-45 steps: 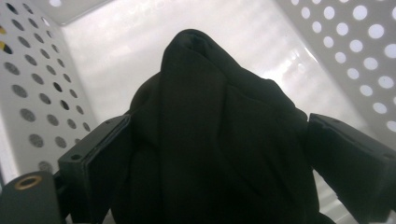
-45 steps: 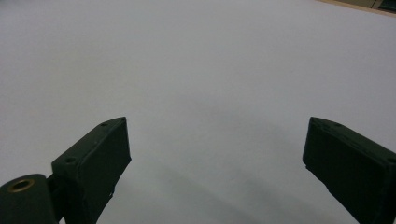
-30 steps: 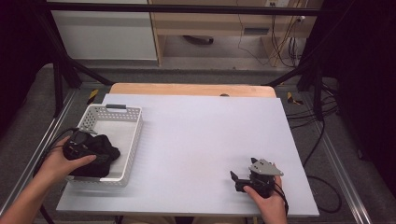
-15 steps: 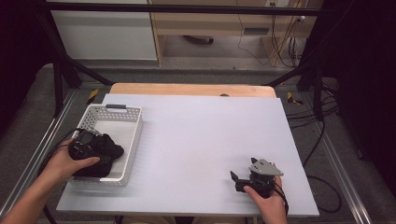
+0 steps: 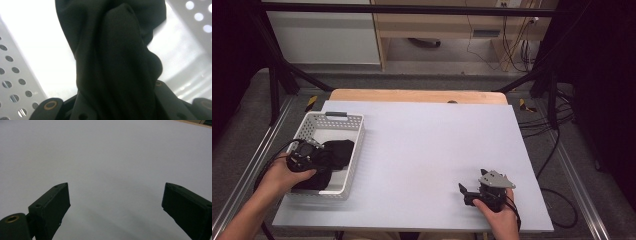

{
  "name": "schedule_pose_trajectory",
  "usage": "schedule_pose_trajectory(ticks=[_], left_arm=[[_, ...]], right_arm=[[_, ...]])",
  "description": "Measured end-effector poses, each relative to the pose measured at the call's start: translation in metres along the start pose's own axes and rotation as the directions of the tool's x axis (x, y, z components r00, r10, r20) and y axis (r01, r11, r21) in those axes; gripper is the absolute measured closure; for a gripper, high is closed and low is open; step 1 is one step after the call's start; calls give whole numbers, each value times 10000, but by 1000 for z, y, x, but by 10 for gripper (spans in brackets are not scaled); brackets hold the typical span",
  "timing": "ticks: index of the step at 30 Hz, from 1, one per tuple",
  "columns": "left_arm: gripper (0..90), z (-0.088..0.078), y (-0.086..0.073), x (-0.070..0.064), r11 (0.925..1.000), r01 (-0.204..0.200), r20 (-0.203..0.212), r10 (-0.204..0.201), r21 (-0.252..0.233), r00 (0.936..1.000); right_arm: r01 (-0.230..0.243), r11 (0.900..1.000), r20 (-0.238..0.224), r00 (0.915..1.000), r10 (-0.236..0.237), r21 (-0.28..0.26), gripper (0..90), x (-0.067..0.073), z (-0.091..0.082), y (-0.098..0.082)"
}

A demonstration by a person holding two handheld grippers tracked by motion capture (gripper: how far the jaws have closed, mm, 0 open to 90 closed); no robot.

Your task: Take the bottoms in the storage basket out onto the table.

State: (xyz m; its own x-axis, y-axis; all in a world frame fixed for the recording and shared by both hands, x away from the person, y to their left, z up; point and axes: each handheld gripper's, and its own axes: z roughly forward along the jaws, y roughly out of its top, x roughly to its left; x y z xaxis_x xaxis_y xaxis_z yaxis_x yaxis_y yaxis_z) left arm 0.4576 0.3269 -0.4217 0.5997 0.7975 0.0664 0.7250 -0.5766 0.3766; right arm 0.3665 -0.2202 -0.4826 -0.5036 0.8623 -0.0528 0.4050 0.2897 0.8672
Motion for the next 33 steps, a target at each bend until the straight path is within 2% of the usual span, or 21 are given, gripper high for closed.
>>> schedule_pose_trajectory(ticks=[6, 10, 13, 19, 22, 23, 25, 26, 27, 28, 29, 30, 31, 32, 33], left_arm=[[738, -8, 5, -3, 9994, -197, -119, 194, -297, 9997], [740, -22, 11, -3, 9950, -226, -293, 198, -968, 9994], [742, -32, 16, -1, 9890, -226, -447, 163, -1459, 9989], [745, -55, 29, 3, 9713, -245, -813, 53, -2366, 9967], [746, -61, 34, 3, 9671, -250, -832, 40, -2533, 9965], [746, -65, 39, 2, 9612, -238, -801, 18, -2747, 9968], [746, -69, 43, 1, 9559, -245, -773, 19, -2926, 9970], [746, -69, 43, 1, 9559, -245, -773, 19, -2926, 9970], [746, -74, 48, 1, 9505, -260, -787, 16, -3098, 9969], [746, -74, 48, 1, 9505, -260, -787, 16, -3098, 9969], [746, -79, 52, 0, 9451, -298, -816, 33, -3254, 9967], [746, -79, 52, 0, 9451, -298, -816, 33, -3254, 9967], [746, -85, 57, 0, 9368, -266, -798, -14, -3487, 9968], [746, -85, 57, 0, 9368, -266, -798, -14, -3487, 9968], [746, -91, 60, -1, 9299, -319, -833, 14, -3665, 9965]], right_arm=[[0, 10000, -4, 10000, 0, 2, 84, 0, 0, 0], [-11, 10000, 2, 10000, 11, -14, 84, 0, 0, 0], [-21, 10000, -10, 10000, 21, -6, 84, 0, 0, 0], [-55, 10000, 24, 10000, 55, -41, 85, 0, 0, 0], [-59, 10000, 23, 10000, 59, -39, 85, 0, 0, 0], [-50, 10000, 23, 10000, 50, -38, 85, 0, 0, 0], [-64, 10000, 26, 10000, 64, -36, 85, 0, 0, 0], [-64, 10000, 26, 10000, 64, -36, 85, 0, 0, 0], [-68, 10000, 34, 10000, 68, -47, 86, -1, 0, 0], [-77, 10000, 42, 10000, 77, -60, 86, -1, -1, 0], [-69, 9999, 65, 10000, 69, -76, 88, -1, -1, 0], [-69, 9999, 65, 10000, 69, -76, 88, -1, -1, 0], [-102, 9999, 94, 9999, 103, -120, 88, -2, -1, 0], [-102, 9999, 94, 9999, 103, -120, 88, -2, -1, 0], [-154, 9998, 100, 9998, 155, -145, 88, -2, -1, 0]])
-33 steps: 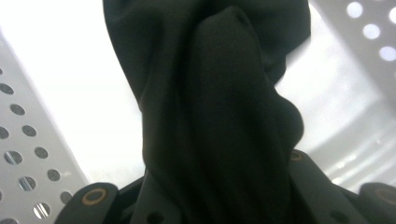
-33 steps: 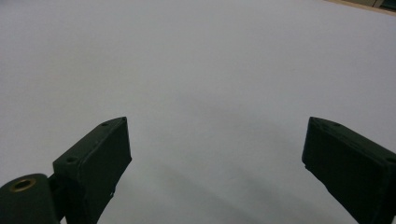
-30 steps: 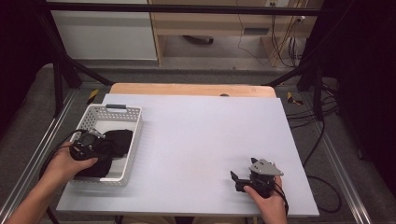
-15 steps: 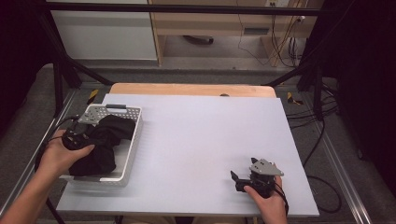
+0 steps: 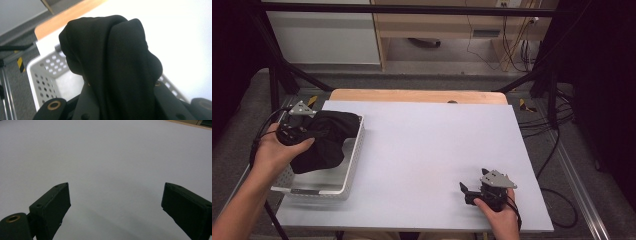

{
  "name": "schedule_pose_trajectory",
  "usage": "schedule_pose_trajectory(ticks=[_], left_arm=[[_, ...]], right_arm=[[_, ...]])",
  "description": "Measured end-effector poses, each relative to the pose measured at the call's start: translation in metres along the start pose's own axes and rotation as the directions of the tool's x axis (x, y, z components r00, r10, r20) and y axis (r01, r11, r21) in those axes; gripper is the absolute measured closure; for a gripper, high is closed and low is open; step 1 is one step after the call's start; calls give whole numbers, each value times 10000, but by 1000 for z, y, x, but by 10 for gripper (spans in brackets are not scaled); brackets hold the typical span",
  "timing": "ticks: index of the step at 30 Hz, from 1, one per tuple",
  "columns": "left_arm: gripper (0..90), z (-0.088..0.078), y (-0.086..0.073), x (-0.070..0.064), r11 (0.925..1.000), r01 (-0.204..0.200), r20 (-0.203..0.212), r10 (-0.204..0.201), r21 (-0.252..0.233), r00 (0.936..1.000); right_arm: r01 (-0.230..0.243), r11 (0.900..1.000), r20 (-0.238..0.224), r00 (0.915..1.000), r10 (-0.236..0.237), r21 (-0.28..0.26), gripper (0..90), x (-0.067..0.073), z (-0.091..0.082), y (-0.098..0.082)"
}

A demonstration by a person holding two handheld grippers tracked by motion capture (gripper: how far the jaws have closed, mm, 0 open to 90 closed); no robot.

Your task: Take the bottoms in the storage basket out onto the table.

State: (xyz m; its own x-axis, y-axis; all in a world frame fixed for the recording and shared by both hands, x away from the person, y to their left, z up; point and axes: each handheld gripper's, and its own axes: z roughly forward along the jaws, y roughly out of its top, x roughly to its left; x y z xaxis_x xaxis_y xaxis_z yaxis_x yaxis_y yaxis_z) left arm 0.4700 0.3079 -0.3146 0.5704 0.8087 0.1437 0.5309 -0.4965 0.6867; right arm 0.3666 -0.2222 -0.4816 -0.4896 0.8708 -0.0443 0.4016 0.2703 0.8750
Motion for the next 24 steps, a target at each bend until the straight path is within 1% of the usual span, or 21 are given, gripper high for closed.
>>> schedule_pose_trajectory(ticks=[2, 3, 4, 5, 6, 9, 10, 11, 12, 13, 15, 16, 18, 20, 21, 22, 23, 24], left_arm=[[746, -2, 3, 0, 10000, -9, -15, 9, -77, 10000], [746, -6, 7, 2, 9994, 103, 47, -102, -328, 9999], [746, -8, 10, 2, 9988, 185, 140, -179, -450, 9997], [746, -8, 10, 2, 9988, 185, 140, -179, -450, 9997], [746, -12, 14, 4, 9974, 300, 245, -284, -662, 9993], [746, -15, 17, 5, 9961, 373, 350, -346, -798, 9988], [746, -18, 21, 5, 9947, 427, 430, -389, -930, 9983], [746, -18, 21, 5, 9947, 427, 430, -389, -930, 9983], [746, -21, 25, 5, 9930, 453, 472, -404, -1088, 9981], [746, -21, 25, 5, 9930, 453, 472, -404, -1088, 9981], [746, -24, 32, 5, 9908, 444, 576, -373, -1279, 9976], [746, -24, 32, 5, 9908, 444, 576, -373, -1279, 9976], [745, -26, 37, 5, 9887, 468, 649, -379, -1422, 9972], [745, -28, 45, 2, 9871, 461, 728, -352, -1536, 9967], [745, -28, 45, 2, 9871, 461, 728, -352, -1536, 9967], [745, -29, 51, -1, 9876, 317, 731, -206, -1536, 9971], [745, -29, 51, -1, 9876, 317, 731, -206, -1536, 9971], [745, -29, 58, -5, 9868, 236, 791, -111, -1600, 9968]], right_arm=[[-7, 10000, 3, 10000, 7, -8, 88, 0, 0, 0], [-19, 10000, -4, 10000, 19, 3, 88, 0, 0, 0], [-18, 10000, -1, 10000, 18, -1, 88, 0, 0, 0], [-18, 10000, -1, 10000, 18, -1, 88, 0, 0, 0], [-28, 10000, 4, 10000, 28, -11, 88, 0, 0, 0], [-52, 10000, 19, 10000, 53, -9, 88, -1, 0, 0], [-75, 10000, 23, 10000, 75, -5, 88, -1, 0, 0], [-75, 10000, 23, 10000, 75, -5, 88, -1, 0, 0], [-62, 10000, 19, 10000, 62, -5, 88, -1, 0, 0], [-67, 10000, 15, 10000, 67, -8, 88, -2, 1, 0], [-101, 9999, 21, 9999, 101, 0, 88, -1, 1, 0], [-100, 9999, 20, 9999, 100, -3, 88, -1, 1, 0], [-82, 10000, 17, 10000, 82, -15, 88, -2, 1, 0], [-64, 10000, 7, 10000, 64, -5, 88, -1, 0, 0], [-64, 10000, 7, 10000, 64, -5, 88, -1, 0, 0], [-54, 10000, -2, 10000, 54, -10, 88, -1, 0, 0], [-54, 10000, -2, 10000, 54, -10, 88, -1, 0, 0], [-56, 10000, -8, 10000, 56, -15, 88, -1, 0, 0]])
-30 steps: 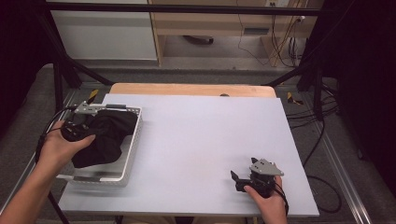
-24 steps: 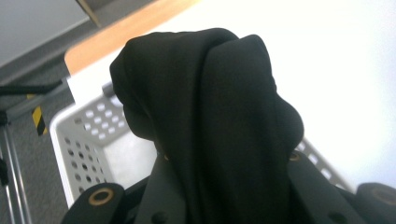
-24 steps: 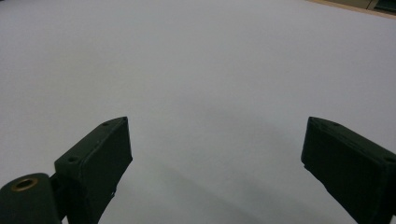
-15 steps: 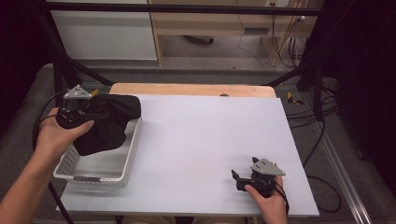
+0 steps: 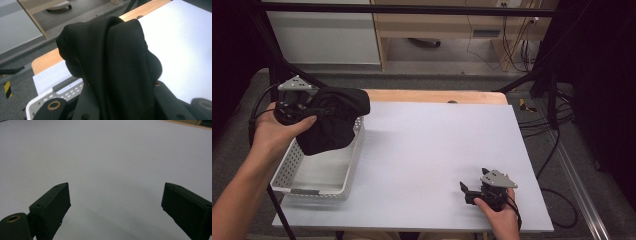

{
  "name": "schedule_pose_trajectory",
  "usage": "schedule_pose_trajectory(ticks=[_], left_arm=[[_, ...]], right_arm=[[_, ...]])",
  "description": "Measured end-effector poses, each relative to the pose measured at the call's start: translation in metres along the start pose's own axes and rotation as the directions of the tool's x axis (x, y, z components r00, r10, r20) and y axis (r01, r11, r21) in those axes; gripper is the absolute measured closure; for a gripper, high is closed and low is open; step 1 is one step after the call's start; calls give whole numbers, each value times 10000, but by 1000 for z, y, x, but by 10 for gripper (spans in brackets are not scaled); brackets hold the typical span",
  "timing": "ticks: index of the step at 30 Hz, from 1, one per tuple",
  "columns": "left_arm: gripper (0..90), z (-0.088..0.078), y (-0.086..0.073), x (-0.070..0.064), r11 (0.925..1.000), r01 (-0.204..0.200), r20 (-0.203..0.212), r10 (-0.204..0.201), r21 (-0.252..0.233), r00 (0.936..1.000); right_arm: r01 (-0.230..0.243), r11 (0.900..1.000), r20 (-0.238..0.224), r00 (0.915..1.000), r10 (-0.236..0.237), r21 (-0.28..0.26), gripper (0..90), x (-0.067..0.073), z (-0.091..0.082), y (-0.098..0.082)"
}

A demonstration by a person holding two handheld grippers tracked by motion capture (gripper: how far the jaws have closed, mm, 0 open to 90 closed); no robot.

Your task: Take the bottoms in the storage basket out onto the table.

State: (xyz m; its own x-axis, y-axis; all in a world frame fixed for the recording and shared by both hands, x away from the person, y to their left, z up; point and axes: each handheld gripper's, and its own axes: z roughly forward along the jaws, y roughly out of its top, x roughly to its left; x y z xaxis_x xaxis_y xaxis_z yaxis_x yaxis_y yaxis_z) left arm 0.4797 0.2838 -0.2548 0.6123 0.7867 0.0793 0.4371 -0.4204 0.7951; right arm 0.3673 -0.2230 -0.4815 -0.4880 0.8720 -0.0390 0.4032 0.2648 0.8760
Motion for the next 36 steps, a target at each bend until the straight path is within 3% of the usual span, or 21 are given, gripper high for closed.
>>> schedule_pose_trajectory(ticks=[6, 16, 24, 36], left_arm=[[745, 5, 18, -12, 9997, -63, 347, 71, -231, 9994], [744, 23, 44, -37, 9990, -440, 834, 448, -112, 9955], [744, 41, 55, -52, 9976, -690, 1188, 678, 56, 9906], [743, 59, 61, -66, 9988, -494, 1599, 485, 15, 9859]], right_arm=[[-21, 10000, 10, 10000, 21, -12, 88, 0, 0, 0], [5, 10000, -19, 10000, -5, -60, 88, 0, -1, 0], [-44, 10000, -19, 10000, 43, -64, 88, 0, -1, 0], [5, 10000, -51, 10000, -6, -78, 89, 0, -1, 1]])
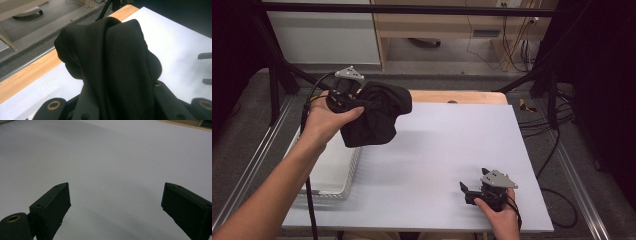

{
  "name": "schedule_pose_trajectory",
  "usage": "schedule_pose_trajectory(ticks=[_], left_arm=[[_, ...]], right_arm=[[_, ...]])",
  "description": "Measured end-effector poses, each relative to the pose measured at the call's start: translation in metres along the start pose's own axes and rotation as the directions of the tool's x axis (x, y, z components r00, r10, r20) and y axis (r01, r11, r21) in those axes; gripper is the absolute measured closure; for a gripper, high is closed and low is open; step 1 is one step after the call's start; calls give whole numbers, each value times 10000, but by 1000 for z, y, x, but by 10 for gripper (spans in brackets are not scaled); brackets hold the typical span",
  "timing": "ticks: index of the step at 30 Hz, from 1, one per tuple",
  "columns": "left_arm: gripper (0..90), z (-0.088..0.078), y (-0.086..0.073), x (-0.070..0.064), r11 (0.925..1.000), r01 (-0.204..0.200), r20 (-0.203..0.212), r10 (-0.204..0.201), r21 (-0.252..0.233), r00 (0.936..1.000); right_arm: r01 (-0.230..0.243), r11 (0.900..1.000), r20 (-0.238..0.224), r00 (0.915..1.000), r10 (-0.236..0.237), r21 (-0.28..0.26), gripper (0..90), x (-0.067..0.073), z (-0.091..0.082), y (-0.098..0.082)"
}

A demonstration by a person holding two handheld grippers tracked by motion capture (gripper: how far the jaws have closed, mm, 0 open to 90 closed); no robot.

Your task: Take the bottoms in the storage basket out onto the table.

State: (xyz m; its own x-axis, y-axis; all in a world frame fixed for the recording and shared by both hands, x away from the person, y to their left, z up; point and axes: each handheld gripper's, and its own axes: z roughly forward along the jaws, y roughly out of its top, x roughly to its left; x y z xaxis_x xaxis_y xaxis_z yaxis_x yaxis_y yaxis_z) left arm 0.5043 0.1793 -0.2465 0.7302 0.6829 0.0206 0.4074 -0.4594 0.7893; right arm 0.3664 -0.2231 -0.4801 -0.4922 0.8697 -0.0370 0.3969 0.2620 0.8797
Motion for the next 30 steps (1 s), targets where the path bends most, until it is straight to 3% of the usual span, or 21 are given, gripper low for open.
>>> schedule_pose_trajectory(ticks=[12, 30], left_arm=[[743, 12, 6, -8, 10000, 19, 244, -18, -45, 9997], [742, 51, 16, -26, 9993, -224, 313, 215, 312, 9993]], right_arm=[[-50, 10000, 21, 10000, 50, 13, 89, 0, 0, 0], [25, 10000, -32, 10000, -25, -57, 89, 0, 0, 1]])
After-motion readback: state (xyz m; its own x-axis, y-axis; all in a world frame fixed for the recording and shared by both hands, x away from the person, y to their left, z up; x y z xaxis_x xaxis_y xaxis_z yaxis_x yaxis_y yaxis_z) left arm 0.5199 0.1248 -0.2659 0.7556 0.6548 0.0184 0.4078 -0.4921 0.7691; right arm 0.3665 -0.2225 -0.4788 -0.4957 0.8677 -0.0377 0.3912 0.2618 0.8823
